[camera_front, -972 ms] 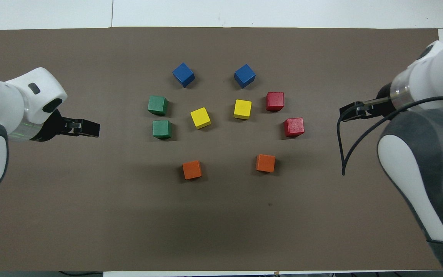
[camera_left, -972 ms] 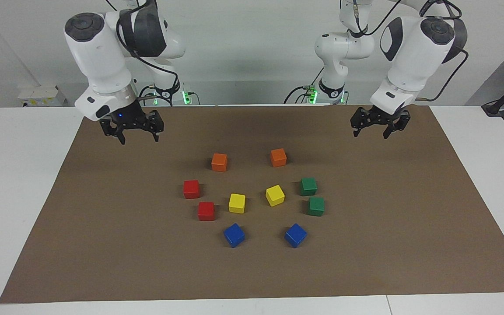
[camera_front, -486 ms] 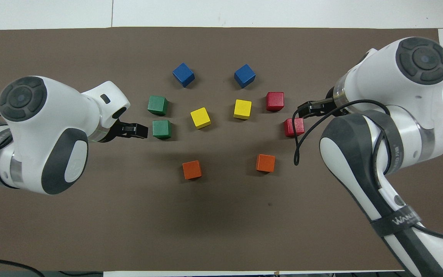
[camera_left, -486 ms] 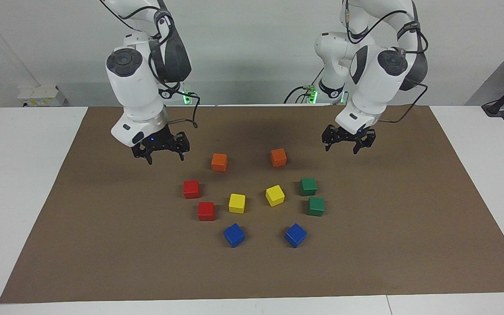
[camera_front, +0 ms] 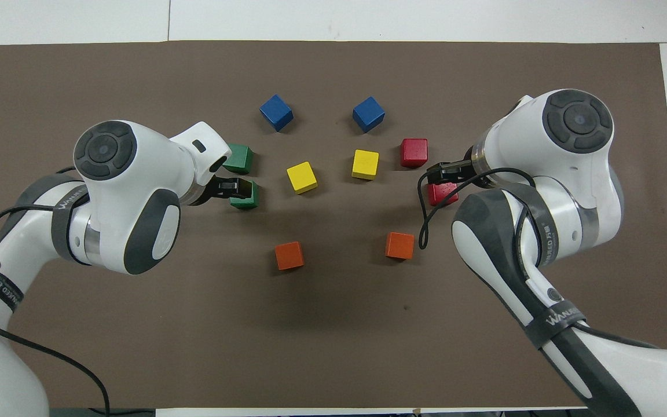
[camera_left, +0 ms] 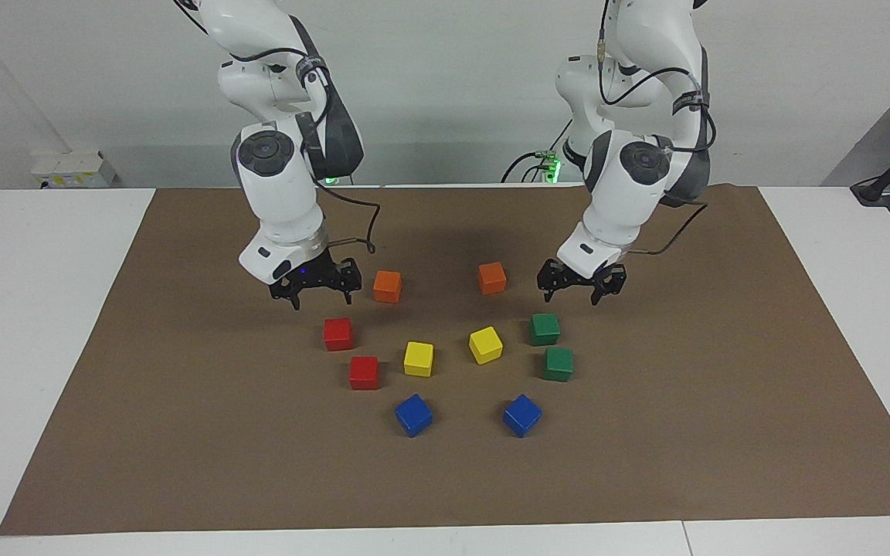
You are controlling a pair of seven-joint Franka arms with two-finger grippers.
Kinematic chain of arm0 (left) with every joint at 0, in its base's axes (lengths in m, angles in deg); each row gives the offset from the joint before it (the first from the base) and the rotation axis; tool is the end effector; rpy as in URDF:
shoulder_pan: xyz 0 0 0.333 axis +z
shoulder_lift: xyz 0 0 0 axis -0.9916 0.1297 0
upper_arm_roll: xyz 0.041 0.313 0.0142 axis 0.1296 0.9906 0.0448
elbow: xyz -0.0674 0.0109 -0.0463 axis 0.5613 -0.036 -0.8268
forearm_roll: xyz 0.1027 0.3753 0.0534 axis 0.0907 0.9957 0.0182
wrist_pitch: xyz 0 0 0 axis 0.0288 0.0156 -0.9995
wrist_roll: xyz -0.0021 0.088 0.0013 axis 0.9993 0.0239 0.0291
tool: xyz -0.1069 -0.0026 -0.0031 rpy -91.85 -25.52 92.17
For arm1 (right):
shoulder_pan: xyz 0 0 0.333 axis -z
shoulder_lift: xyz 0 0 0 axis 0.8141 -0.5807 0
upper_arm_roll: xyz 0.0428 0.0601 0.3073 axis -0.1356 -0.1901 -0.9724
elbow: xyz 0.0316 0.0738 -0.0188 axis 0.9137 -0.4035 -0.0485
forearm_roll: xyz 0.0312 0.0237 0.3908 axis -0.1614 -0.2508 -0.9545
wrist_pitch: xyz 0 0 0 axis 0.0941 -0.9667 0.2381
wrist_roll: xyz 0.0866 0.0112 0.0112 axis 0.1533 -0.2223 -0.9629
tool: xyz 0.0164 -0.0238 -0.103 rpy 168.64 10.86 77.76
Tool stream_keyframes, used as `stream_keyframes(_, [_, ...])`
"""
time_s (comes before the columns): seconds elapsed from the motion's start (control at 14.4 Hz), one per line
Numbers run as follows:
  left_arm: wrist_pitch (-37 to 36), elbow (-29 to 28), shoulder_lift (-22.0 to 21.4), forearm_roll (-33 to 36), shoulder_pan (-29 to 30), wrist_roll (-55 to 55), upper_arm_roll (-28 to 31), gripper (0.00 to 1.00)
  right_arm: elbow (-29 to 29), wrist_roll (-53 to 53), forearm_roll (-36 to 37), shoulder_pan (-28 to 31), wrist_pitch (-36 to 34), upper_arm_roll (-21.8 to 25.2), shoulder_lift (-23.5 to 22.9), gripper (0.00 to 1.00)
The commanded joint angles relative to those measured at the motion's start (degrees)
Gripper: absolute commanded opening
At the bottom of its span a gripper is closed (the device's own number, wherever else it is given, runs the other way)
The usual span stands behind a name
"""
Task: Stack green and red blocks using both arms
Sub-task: 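Reach the left gripper to a green cube while the right gripper reaches a red cube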
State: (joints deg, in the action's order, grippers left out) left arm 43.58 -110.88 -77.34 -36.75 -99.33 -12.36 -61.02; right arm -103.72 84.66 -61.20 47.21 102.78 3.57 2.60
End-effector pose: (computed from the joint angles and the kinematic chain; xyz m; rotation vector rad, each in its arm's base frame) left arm 0.5524 -0.2234 0.3841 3.0474 -0.1904 0.0510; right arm 0.5883 0.1606 0.4148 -3.1183 -0.1035 -0.0634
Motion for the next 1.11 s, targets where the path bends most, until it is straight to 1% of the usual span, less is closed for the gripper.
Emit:
stream_keyframes(0.0, [2.30,0.30,1.94,-0.82,-2.02,2.17,0.95,1.00,-1.51,2.92,-0.60,-0.97,2.60,-0.02,-0.62,1.00])
stream_keyframes(0.14, [3.10,0.56,3.52,-0.74,-2.28,2.45,0.95,1.00,-3.97,2.83,-0.60,-0.97,5.14,-0.02,-0.18,1.00])
stream_keyframes(0.28, [3.10,2.14,5.90,-0.47,-2.99,2.54,1.03,1.00,-5.03,2.92,-0.60,-0.97,7.34,-0.02,-0.70,1.00])
stream_keyframes(0.62, [4.50,2.24,7.74,-0.21,-3.60,2.54,1.04,1.00,-5.91,2.83,-0.60,-1.05,10.15,-0.02,-1.93,1.00])
stream_keyframes(1.04, [7.76,2.24,10.39,1.10,-4.40,2.45,1.12,0.99,-6.61,2.83,-0.51,-1.06,10.25,-0.02,-1.85,1.00])
